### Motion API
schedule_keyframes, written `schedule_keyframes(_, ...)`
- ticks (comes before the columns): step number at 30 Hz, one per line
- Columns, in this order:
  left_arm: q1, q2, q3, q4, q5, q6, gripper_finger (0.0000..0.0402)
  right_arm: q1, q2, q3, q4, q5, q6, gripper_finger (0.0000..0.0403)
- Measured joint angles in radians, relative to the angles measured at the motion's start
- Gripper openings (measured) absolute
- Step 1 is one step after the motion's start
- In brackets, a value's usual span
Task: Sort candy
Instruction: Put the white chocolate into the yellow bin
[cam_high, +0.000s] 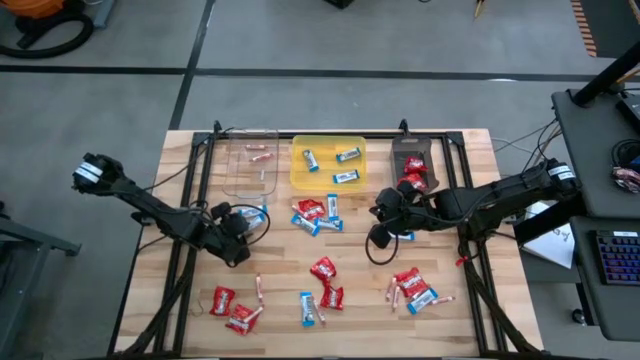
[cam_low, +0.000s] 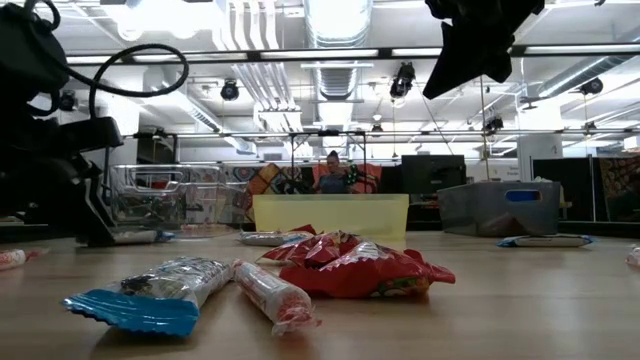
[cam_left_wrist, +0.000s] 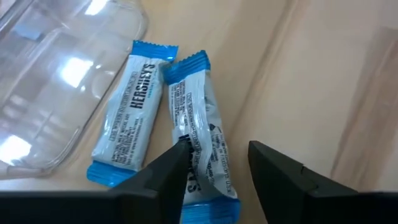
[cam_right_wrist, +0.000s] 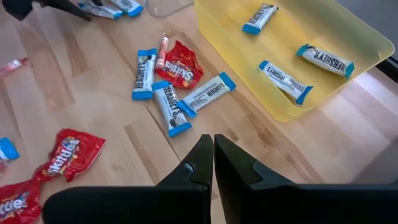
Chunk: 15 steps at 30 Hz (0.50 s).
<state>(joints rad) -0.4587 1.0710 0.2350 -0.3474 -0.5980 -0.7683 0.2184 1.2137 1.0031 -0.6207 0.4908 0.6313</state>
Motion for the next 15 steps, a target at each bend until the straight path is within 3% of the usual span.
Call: schedule_keyframes(15,0.0,-0.001,-0.004,0.012,0.029,-0.032,0.0011,0.0,0.0,0.0,0.009,0.0,-0.003,0.0009)
